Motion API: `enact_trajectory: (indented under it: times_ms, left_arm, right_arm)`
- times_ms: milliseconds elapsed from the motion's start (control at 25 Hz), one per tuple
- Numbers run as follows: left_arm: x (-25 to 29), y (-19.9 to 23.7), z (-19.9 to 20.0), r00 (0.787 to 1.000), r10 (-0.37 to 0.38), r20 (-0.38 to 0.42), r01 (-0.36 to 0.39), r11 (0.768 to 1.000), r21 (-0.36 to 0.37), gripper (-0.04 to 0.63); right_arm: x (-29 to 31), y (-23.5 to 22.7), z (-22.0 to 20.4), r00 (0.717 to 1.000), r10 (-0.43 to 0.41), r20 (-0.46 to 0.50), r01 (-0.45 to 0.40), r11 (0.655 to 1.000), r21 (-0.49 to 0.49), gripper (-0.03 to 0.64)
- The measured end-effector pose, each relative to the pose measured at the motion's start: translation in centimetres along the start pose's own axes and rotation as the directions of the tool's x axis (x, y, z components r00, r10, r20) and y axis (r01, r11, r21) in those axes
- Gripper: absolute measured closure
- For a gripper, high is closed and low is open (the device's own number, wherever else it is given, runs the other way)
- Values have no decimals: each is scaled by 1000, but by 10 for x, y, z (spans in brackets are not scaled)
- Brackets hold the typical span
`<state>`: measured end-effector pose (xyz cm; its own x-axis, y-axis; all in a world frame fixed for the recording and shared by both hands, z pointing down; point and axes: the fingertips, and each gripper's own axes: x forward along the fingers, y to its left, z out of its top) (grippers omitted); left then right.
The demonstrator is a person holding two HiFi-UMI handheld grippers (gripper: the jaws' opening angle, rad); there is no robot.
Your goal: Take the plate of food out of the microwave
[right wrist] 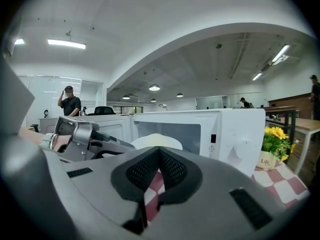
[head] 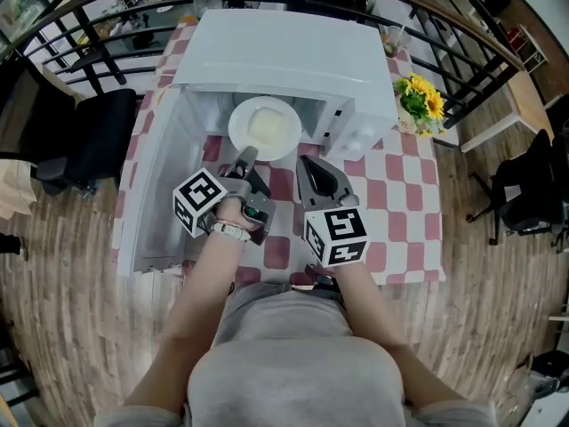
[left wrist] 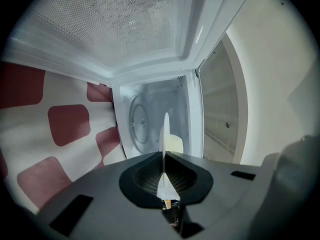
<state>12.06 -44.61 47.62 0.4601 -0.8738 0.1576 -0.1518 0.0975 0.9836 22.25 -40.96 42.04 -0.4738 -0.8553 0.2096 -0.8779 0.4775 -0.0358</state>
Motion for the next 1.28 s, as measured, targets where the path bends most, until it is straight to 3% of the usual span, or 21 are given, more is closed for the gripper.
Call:
enact_trajectory:
  times_ms: [1280]
  left_arm:
    - [-51,-31,-16,988,-89,130,84,996,41,579]
  right_arm:
    - [-24,14,26,997,-33,65,36,998,-51,595]
